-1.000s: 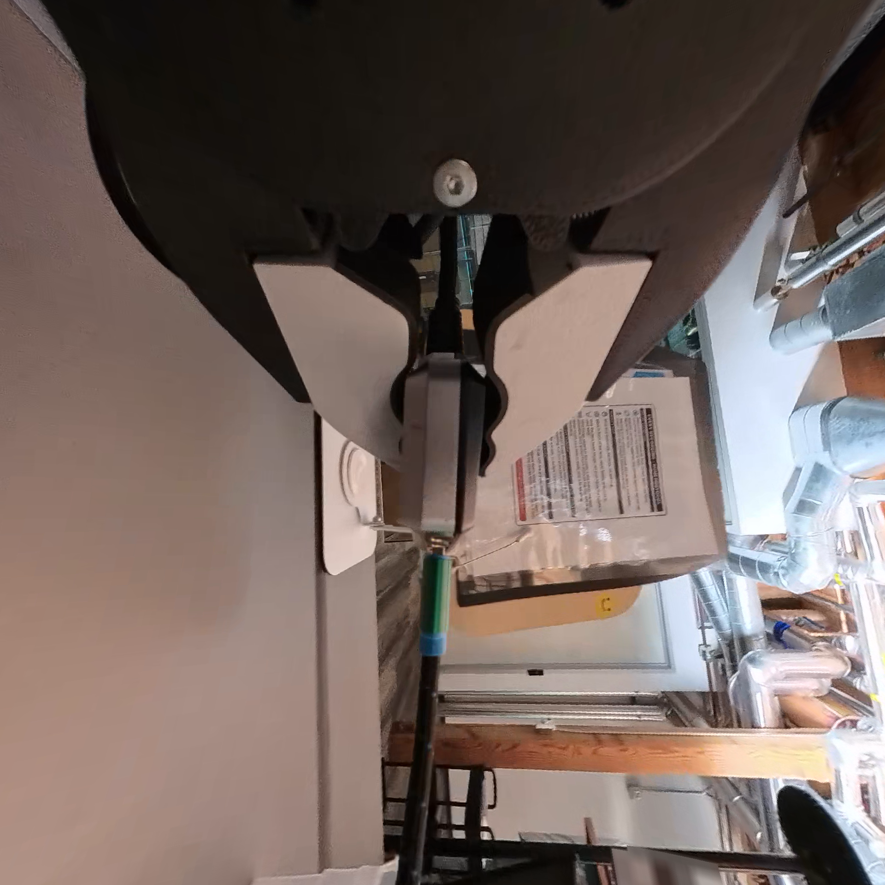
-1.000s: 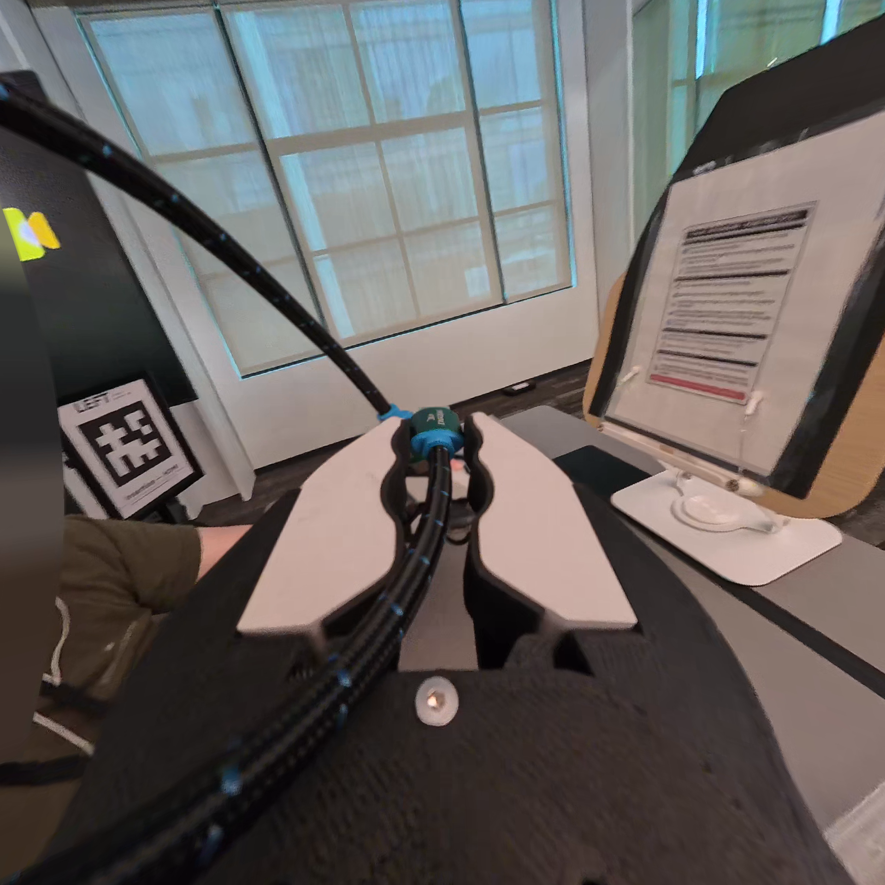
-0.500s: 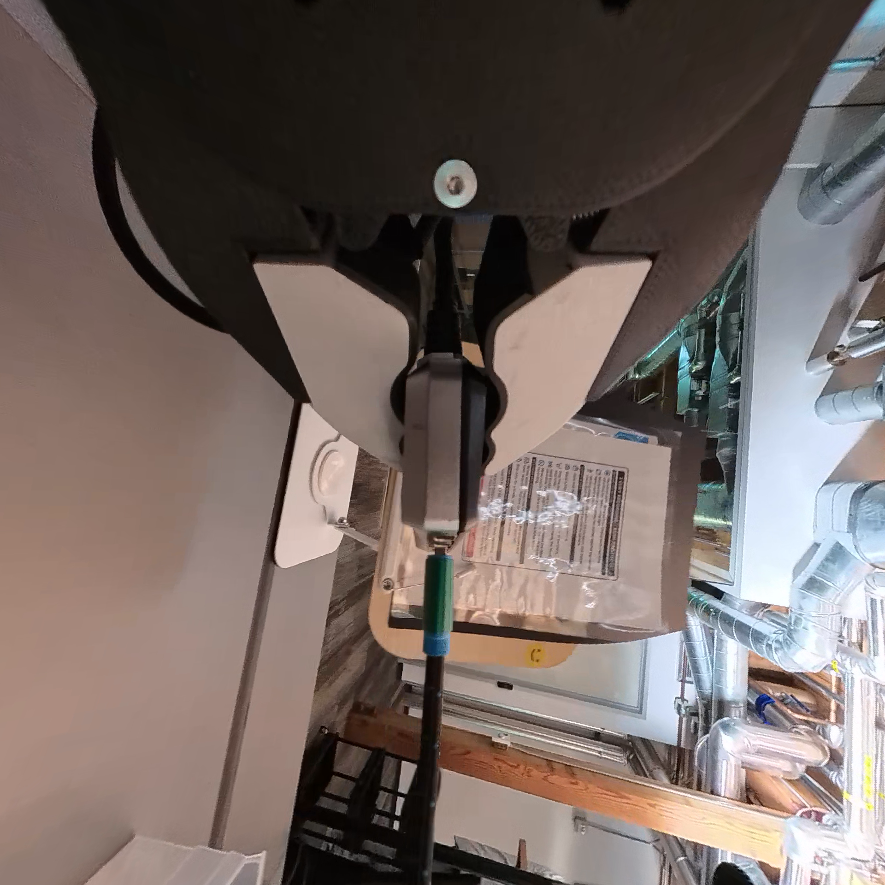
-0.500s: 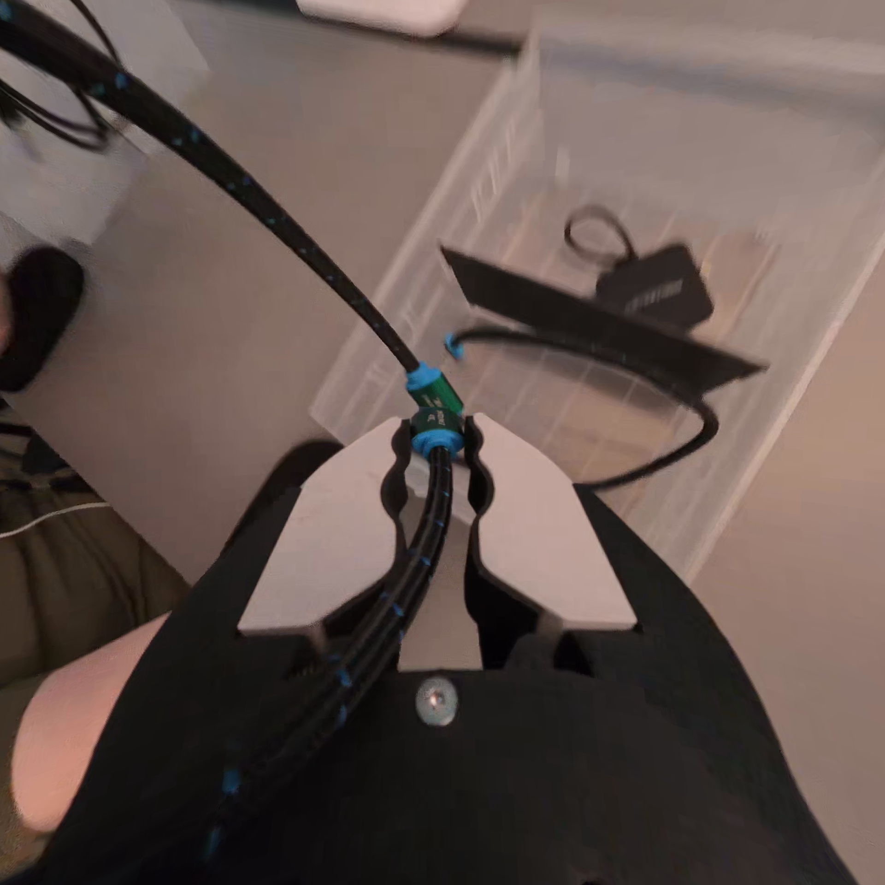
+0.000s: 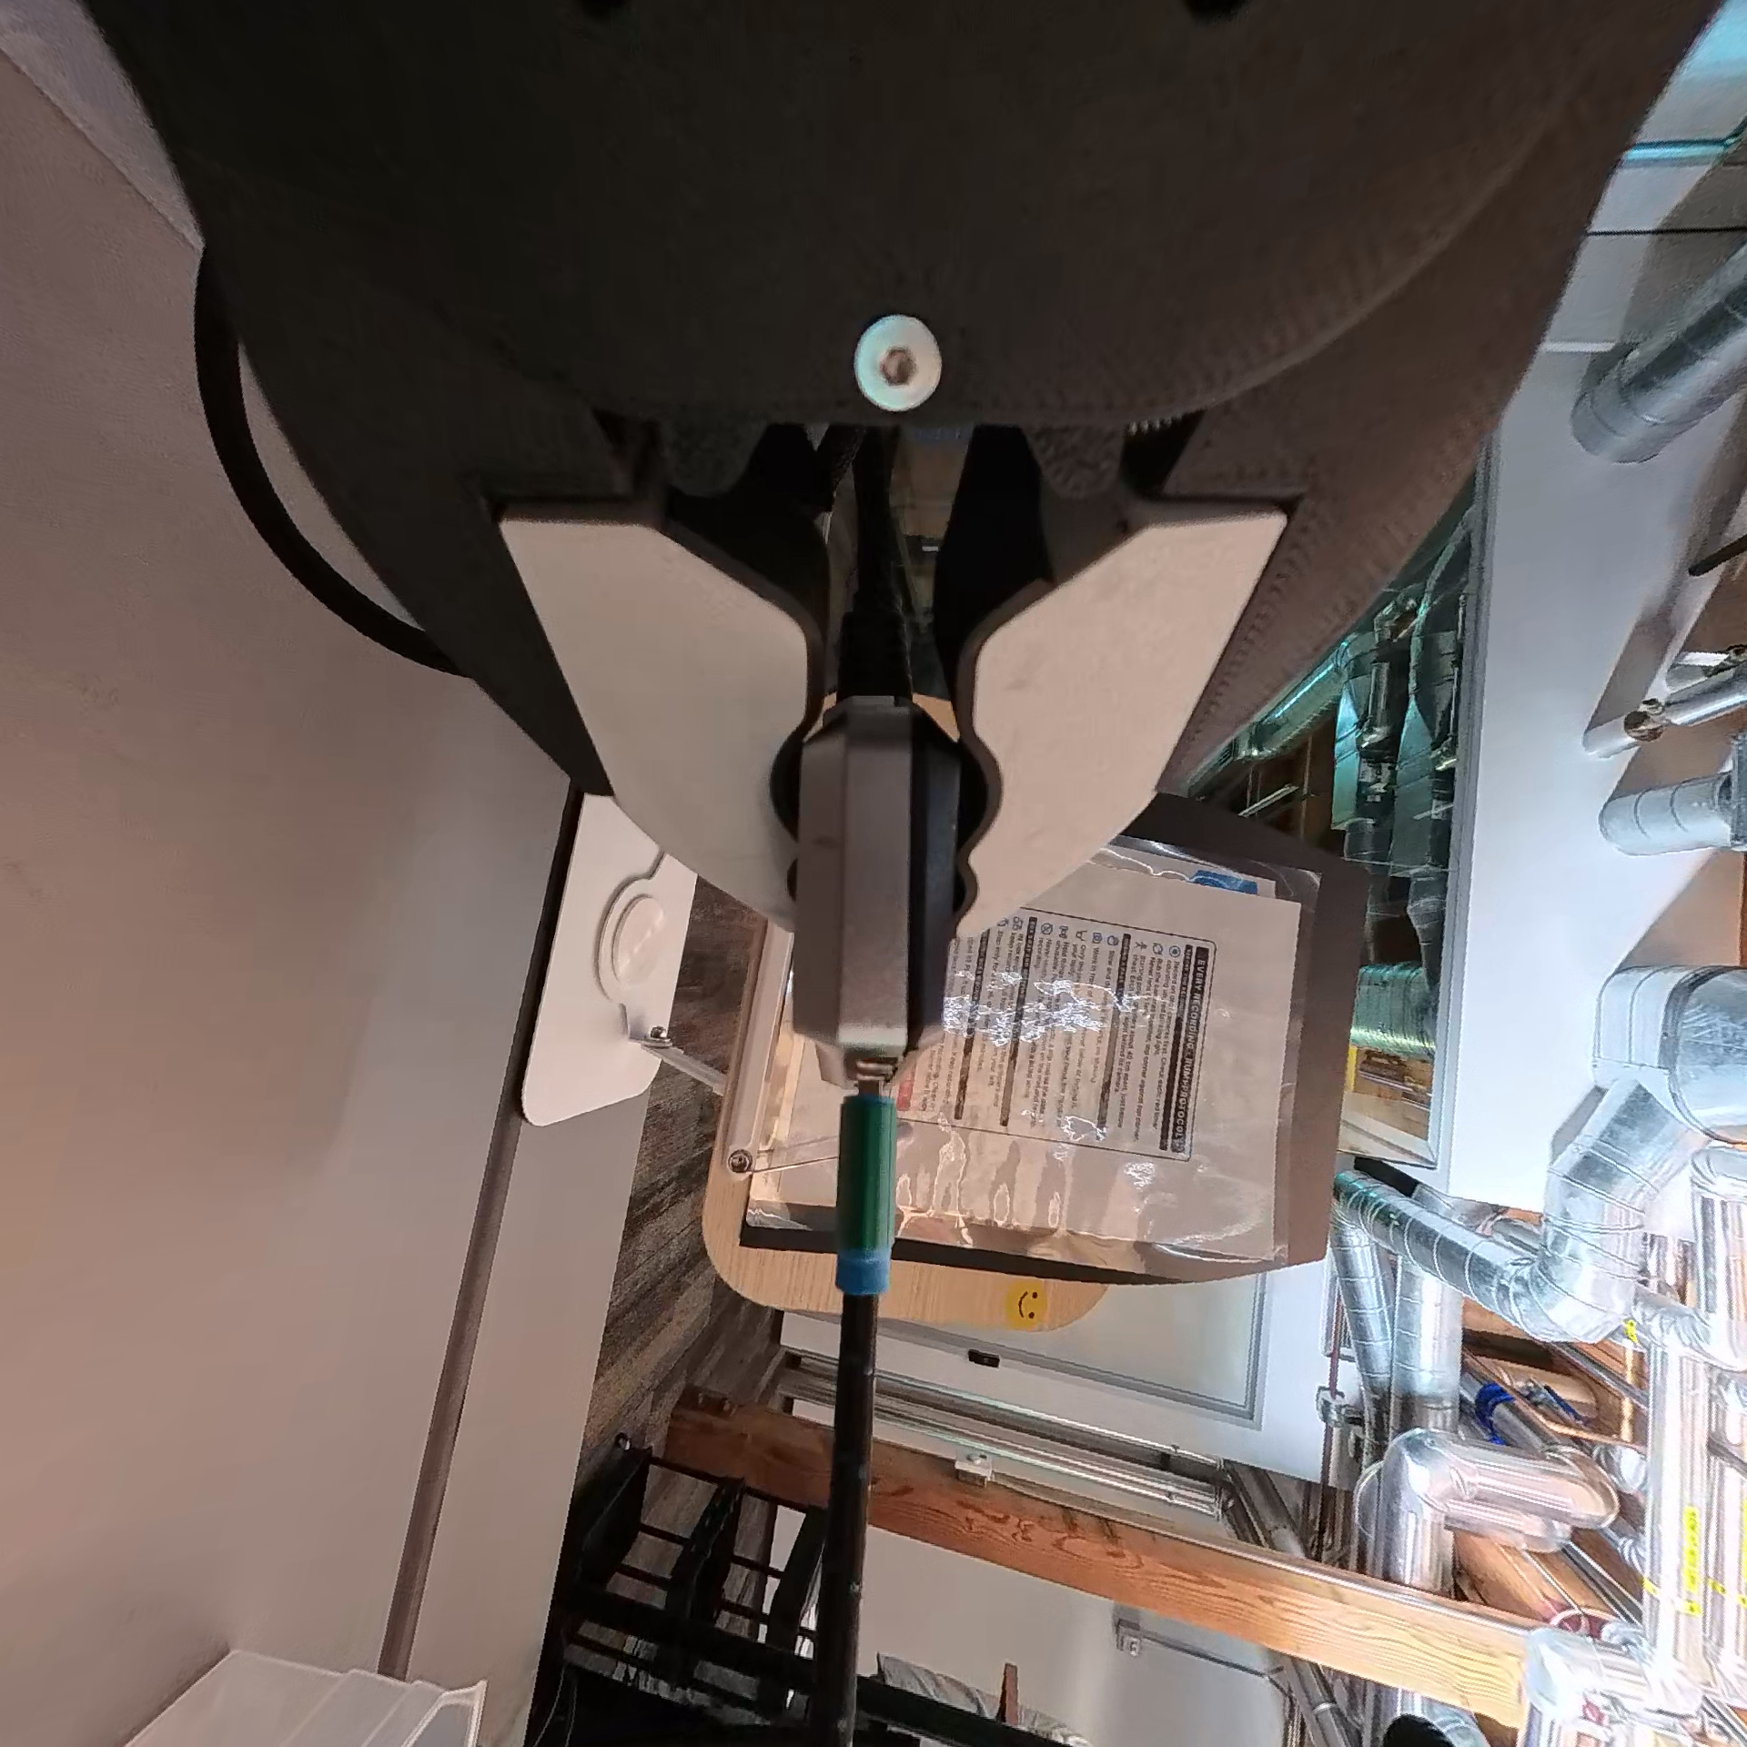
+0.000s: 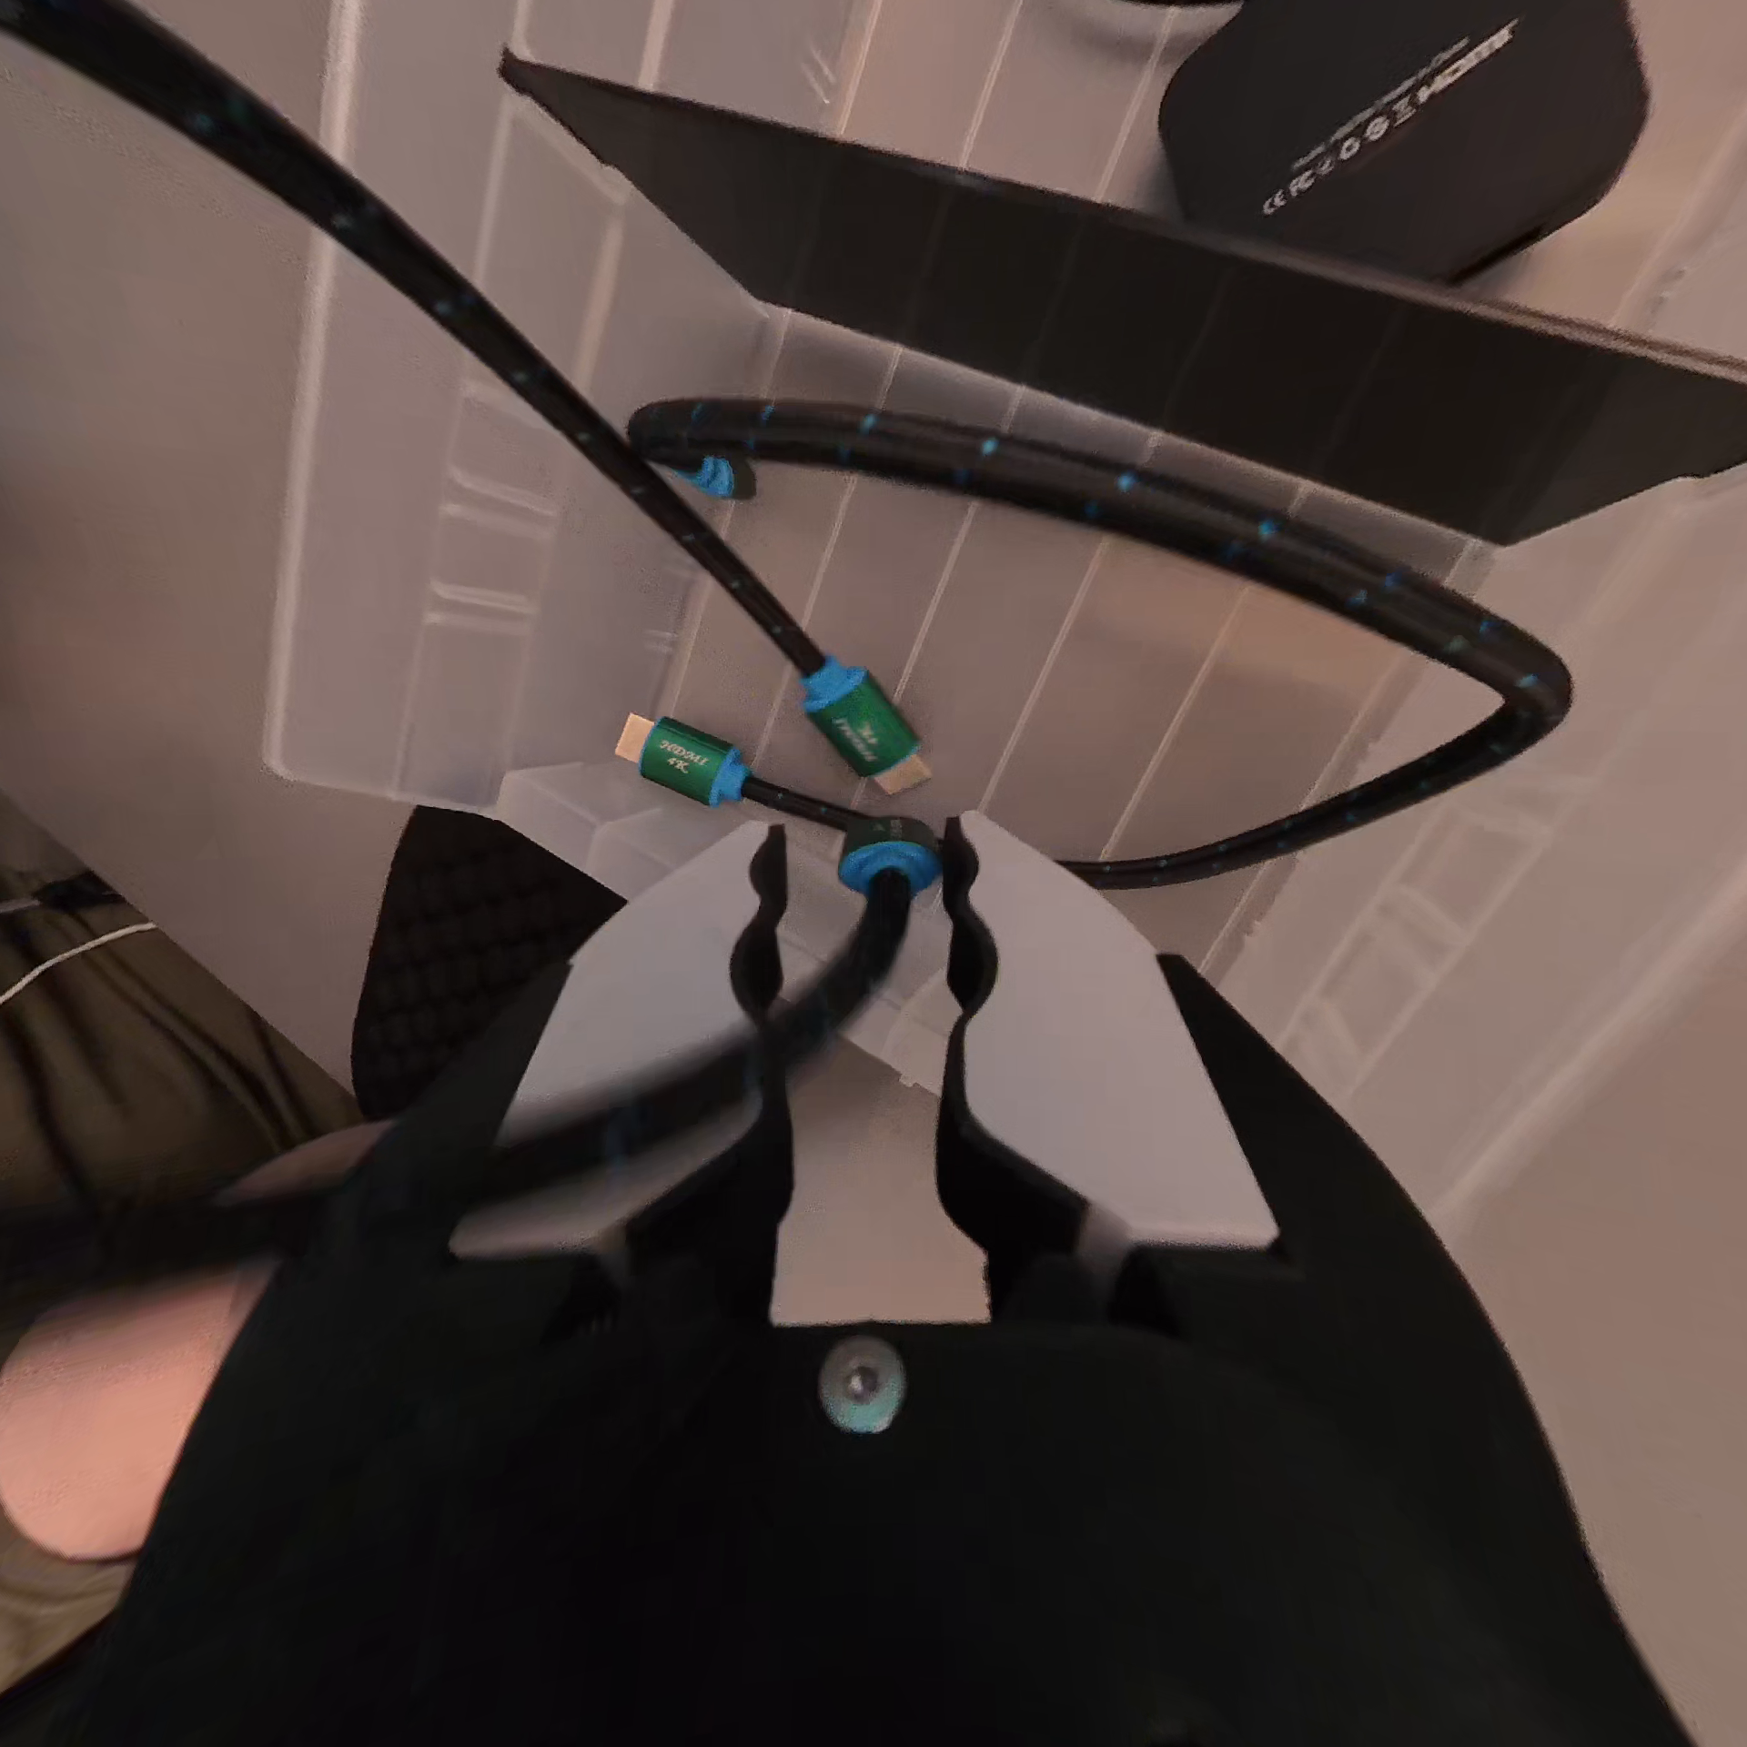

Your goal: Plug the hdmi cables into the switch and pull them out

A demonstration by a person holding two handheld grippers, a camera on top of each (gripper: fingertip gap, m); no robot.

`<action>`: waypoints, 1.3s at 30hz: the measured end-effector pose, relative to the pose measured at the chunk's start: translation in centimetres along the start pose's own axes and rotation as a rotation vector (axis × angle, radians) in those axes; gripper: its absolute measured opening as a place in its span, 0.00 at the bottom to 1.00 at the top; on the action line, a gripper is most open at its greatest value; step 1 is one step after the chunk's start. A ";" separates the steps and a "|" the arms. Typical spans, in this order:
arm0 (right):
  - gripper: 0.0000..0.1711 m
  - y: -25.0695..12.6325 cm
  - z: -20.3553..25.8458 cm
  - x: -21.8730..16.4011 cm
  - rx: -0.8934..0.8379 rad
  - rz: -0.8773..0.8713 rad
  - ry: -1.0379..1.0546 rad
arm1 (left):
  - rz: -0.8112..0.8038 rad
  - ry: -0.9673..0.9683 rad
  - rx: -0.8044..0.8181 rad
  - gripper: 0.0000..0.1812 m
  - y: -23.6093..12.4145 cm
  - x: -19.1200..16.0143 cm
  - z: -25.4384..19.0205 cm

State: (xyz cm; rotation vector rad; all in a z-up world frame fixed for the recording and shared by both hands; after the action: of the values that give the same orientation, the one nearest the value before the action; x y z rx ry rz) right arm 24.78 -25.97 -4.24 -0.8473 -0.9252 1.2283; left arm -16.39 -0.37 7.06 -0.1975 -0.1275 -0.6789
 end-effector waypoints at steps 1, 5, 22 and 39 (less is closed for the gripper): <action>0.19 -0.4 0.0 0.0 0.001 -0.028 0.007 | 0.002 0.001 0.001 0.13 0.0 0.0 0.0; 0.24 -2.5 0.0 0.3 -0.046 -0.177 0.026 | 0.003 -0.003 0.004 0.13 -0.1 -0.1 0.1; 0.14 -4.5 3.0 7.1 -0.494 -0.398 -0.327 | 0.000 0.006 0.005 0.13 -0.3 0.0 0.1; 0.05 -13.5 9.1 -1.1 -1.037 -0.618 -0.364 | 0.006 -0.010 0.008 0.13 -0.5 -0.4 0.7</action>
State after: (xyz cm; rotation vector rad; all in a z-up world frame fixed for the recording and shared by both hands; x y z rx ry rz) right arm 21.51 -28.71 11.53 -1.0039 -2.0140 0.2929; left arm -17.07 -0.34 7.71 -0.1936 -0.1391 -0.6714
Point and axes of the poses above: each gripper's, where its closed fingertips meet, y out along the fingers, x out of its top, z = x × y across the jaws, the point moved 8 cm from there along -y, back along the fingers, and after that the axes turned 15 degrees about z, right-handed, at the moved point
